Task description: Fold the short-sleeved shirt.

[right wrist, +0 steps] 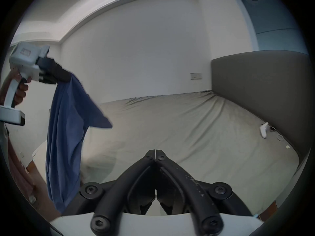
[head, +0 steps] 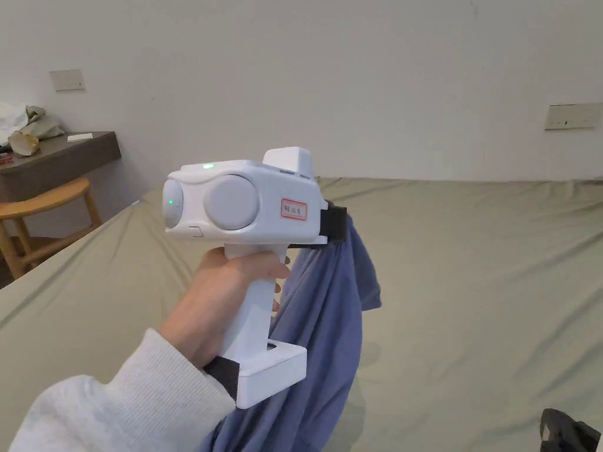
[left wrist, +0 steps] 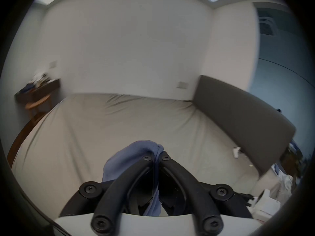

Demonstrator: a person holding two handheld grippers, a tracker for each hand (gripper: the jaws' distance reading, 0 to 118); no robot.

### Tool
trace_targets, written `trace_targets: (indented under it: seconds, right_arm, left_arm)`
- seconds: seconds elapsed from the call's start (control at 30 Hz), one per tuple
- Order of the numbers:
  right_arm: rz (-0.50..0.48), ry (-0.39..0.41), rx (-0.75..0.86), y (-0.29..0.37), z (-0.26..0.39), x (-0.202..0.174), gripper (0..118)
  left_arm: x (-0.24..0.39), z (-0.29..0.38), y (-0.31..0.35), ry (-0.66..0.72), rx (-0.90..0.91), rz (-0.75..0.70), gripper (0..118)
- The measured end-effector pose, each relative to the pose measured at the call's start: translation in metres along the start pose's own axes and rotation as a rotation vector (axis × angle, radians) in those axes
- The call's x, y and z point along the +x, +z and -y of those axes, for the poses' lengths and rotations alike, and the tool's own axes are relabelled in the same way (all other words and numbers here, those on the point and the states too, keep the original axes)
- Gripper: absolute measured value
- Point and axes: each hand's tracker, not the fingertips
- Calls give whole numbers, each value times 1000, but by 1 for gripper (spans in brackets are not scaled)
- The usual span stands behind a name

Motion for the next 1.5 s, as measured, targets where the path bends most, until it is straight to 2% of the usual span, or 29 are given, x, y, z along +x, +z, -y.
trace_targets:
  seconds: [0.17,0.27,0.43,0.5,0.57,0.6,0.63,0.67,0.7,0.73,0.83,0.87,0.9,0.93,0.97,1.0,1.07,1.17,1.33,1.37,1.43,1.47,1.5]
  right_arm:
    - [143,-46,46,26,-6,53,2]
    - [240,-75,60,42,-6,86,2]
    - [367,-136,40,62,6,133,2]
    - [392,-150,22,67,13,146,2]
    - [408,-145,1,71,19,153,2]
    - [416,-138,-9,72,22,155,2]
    - [425,-128,-24,71,25,157,2]
    - [429,-118,-35,70,27,158,2]
    - [434,-115,-43,68,28,158,2]
    - [431,-115,-47,65,28,157,2]
    - [401,-114,-55,57,28,150,2]
    - [391,-103,-59,54,27,145,2]
    - [377,-90,-61,51,26,140,2]
    - [361,-77,-61,48,25,135,2]
    - [347,-64,-60,46,24,128,2]
    - [335,-55,-62,43,24,122,2]
    - [300,-39,-69,36,24,109,2]
    - [245,-19,-79,26,25,90,2]
    - [189,26,-111,7,28,62,2]
    - [176,37,-118,3,28,57,2]
    - [155,46,-129,-4,29,48,2]
    - [145,49,-134,-8,30,44,2]
    - [137,52,-139,-10,32,41,2]
  left_arm:
    - [104,4,-28,-126,-9,204,2]
    - [145,35,-72,-73,-105,348,2]
    - [204,145,-173,-111,-395,325,2]
    - [215,201,-208,-82,-535,337,2]
    - [225,243,-226,-118,-618,328,4]
    - [228,252,-229,-144,-643,322,11]
    - [229,263,-232,-162,-656,303,26]
    - [229,266,-233,-176,-643,311,62]
    - [228,265,-233,-186,-637,321,85]
    - [227,263,-232,-181,-629,322,97]
    - [215,239,-210,-142,-573,323,94]
    - [208,231,-205,-131,-567,316,91]
    - [199,224,-194,-121,-553,313,81]
    - [188,216,-184,-107,-521,316,61]
    - [175,209,-174,-88,-486,303,20]
    - [163,204,-164,-72,-471,274,2]
    - [134,208,-152,-55,-441,166,0]
    - [92,215,-110,-32,-405,93,0]
    - [2,223,-75,108,-411,-66,0]
    - [-16,221,-75,112,-433,-80,11]
    - [-47,217,-81,94,-450,-156,62]
    - [-62,216,-87,85,-461,-173,79]
    - [-75,215,-94,97,-465,-194,79]
